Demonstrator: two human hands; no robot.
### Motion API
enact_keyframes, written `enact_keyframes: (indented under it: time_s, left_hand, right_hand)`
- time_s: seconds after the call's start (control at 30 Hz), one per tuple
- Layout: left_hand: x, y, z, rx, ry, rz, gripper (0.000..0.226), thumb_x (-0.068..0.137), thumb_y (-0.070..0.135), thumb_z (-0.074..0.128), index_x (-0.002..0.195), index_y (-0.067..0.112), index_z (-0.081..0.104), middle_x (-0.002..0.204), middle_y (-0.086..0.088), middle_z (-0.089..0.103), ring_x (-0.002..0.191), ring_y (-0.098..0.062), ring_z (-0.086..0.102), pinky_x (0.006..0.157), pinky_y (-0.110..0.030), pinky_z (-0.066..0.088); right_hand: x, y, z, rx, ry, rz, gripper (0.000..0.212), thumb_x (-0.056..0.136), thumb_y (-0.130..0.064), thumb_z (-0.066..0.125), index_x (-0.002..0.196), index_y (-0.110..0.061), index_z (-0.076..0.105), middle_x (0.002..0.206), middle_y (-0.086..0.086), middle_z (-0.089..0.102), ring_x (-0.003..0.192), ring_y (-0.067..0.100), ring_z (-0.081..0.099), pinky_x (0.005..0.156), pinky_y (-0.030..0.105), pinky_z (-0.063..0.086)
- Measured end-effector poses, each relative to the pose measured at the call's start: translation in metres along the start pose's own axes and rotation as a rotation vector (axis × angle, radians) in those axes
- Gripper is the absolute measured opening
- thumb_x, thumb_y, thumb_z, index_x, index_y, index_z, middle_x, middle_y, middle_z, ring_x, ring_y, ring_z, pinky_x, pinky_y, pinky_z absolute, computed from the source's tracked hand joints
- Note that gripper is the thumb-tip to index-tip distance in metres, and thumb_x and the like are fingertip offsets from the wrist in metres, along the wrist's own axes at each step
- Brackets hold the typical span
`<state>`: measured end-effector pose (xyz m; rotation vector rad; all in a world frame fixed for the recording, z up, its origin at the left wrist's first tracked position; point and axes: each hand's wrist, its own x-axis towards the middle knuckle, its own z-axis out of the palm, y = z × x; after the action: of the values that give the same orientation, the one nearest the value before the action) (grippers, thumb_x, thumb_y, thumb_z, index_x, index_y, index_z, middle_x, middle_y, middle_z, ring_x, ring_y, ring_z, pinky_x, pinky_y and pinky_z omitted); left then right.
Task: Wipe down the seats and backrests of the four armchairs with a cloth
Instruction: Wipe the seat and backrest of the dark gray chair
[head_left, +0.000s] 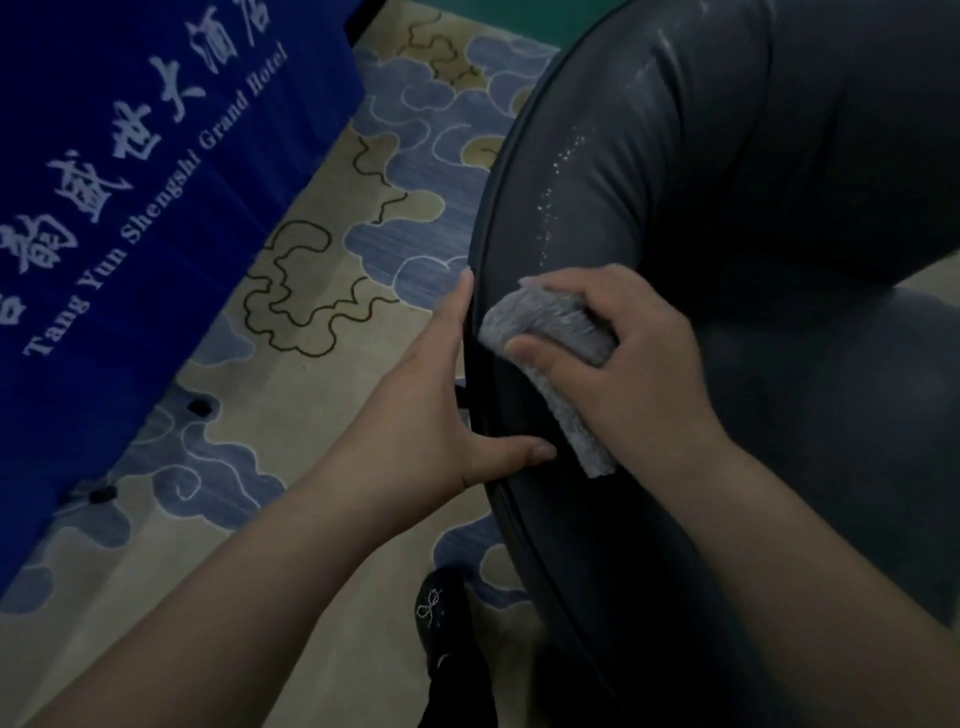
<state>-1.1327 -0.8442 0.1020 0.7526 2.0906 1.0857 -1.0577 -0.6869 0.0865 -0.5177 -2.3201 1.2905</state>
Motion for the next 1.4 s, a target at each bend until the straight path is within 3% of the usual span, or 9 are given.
enact_keyframes:
  time_s: [0.2, 0.33, 0.43, 0.5, 0.7, 0.83, 1.03, 1.17, 1.4]
  left_hand:
    - [0.015, -0.004, -0.012, 0.002, -0.059, 0.031, 0.127, 0.054, 0.044, 0.088, 0.149, 0.048, 0.004, 0.146, 0.033, 0.030, 0.123, -0.005, 0.051, 0.099, -0.034, 0.049]
    - [0.020, -0.006, -0.013, -0.014, -0.070, 0.025, 0.130, 0.052, 0.045, 0.087, 0.149, 0.048, 0.001, 0.144, 0.031, 0.034, 0.119, -0.003, 0.053, 0.098, -0.032, 0.049]
    - [0.026, -0.007, -0.017, -0.042, -0.078, 0.030, 0.128, 0.053, 0.045, 0.087, 0.148, 0.050, 0.002, 0.145, 0.032, 0.032, 0.125, -0.002, 0.048, 0.101, -0.033, 0.047]
    - [0.030, -0.006, -0.019, -0.039, -0.083, 0.032, 0.126, 0.053, 0.045, 0.087, 0.147, 0.053, 0.003, 0.142, 0.037, 0.032, 0.123, 0.002, 0.048, 0.099, -0.029, 0.048]
    - [0.046, -0.007, -0.024, -0.048, -0.076, 0.036, 0.128, 0.051, 0.047, 0.086, 0.148, 0.051, 0.003, 0.122, 0.051, 0.036, 0.110, 0.019, 0.048, 0.084, -0.003, 0.044]
    - [0.053, -0.002, -0.030, -0.037, -0.097, 0.021, 0.126, 0.053, 0.045, 0.088, 0.146, 0.054, 0.003, 0.123, 0.054, 0.031, 0.110, 0.014, 0.051, 0.085, -0.010, 0.049]
    - [0.066, 0.005, -0.032, -0.025, -0.094, 0.033, 0.126, 0.051, 0.044, 0.087, 0.148, 0.049, 0.007, 0.141, 0.034, 0.034, 0.120, 0.002, 0.050, 0.097, -0.029, 0.050]
    - [0.072, 0.006, -0.034, -0.032, -0.104, 0.021, 0.125, 0.051, 0.045, 0.088, 0.146, 0.055, 0.007, 0.136, 0.040, 0.035, 0.115, 0.007, 0.052, 0.089, -0.021, 0.053]
    - [0.079, 0.005, -0.035, -0.026, -0.101, 0.027, 0.127, 0.047, 0.051, 0.085, 0.146, 0.055, 0.004, 0.127, 0.051, 0.033, 0.111, 0.020, 0.047, 0.082, -0.004, 0.046]
  right_hand:
    - [0.012, 0.009, -0.011, -0.045, 0.171, 0.159, 0.025, 0.080, -0.033, 0.072, 0.102, -0.027, 0.063, 0.101, -0.007, 0.063, 0.094, -0.001, 0.058, 0.087, 0.022, 0.048]
    - [0.011, -0.003, 0.006, -0.044, 0.073, 0.050, 0.033, 0.075, -0.043, 0.072, 0.105, -0.031, 0.065, 0.101, -0.011, 0.063, 0.095, 0.000, 0.060, 0.085, 0.016, 0.046]
    - [0.021, 0.004, -0.002, -0.057, 0.124, 0.126, 0.027, 0.078, -0.034, 0.074, 0.103, -0.030, 0.064, 0.100, -0.007, 0.063, 0.094, 0.002, 0.059, 0.088, 0.026, 0.049]
    - [0.028, 0.010, -0.009, -0.060, 0.172, 0.175, 0.025, 0.080, -0.030, 0.074, 0.102, -0.027, 0.064, 0.101, -0.006, 0.064, 0.094, 0.003, 0.059, 0.088, 0.030, 0.050]
    - [0.037, 0.001, 0.009, -0.044, 0.072, 0.035, 0.033, 0.076, -0.040, 0.072, 0.105, -0.027, 0.065, 0.099, -0.007, 0.063, 0.095, 0.004, 0.060, 0.085, 0.021, 0.048]
    - [0.051, 0.014, -0.006, -0.083, 0.159, 0.136, 0.026, 0.082, -0.031, 0.072, 0.105, -0.023, 0.064, 0.101, -0.004, 0.062, 0.095, 0.005, 0.059, 0.088, 0.031, 0.049]
    - [0.061, 0.008, 0.001, -0.071, 0.101, 0.030, 0.031, 0.077, -0.044, 0.070, 0.105, -0.030, 0.063, 0.103, -0.011, 0.064, 0.097, 0.002, 0.060, 0.085, 0.019, 0.047]
    - [0.072, 0.021, -0.007, -0.071, 0.169, 0.113, 0.027, 0.081, -0.035, 0.071, 0.104, -0.023, 0.064, 0.101, -0.005, 0.064, 0.096, 0.005, 0.059, 0.089, 0.033, 0.049]
    - [0.079, 0.012, 0.003, -0.101, 0.130, 0.004, 0.033, 0.078, -0.043, 0.070, 0.105, -0.024, 0.064, 0.098, -0.006, 0.063, 0.092, 0.002, 0.059, 0.084, 0.018, 0.046]
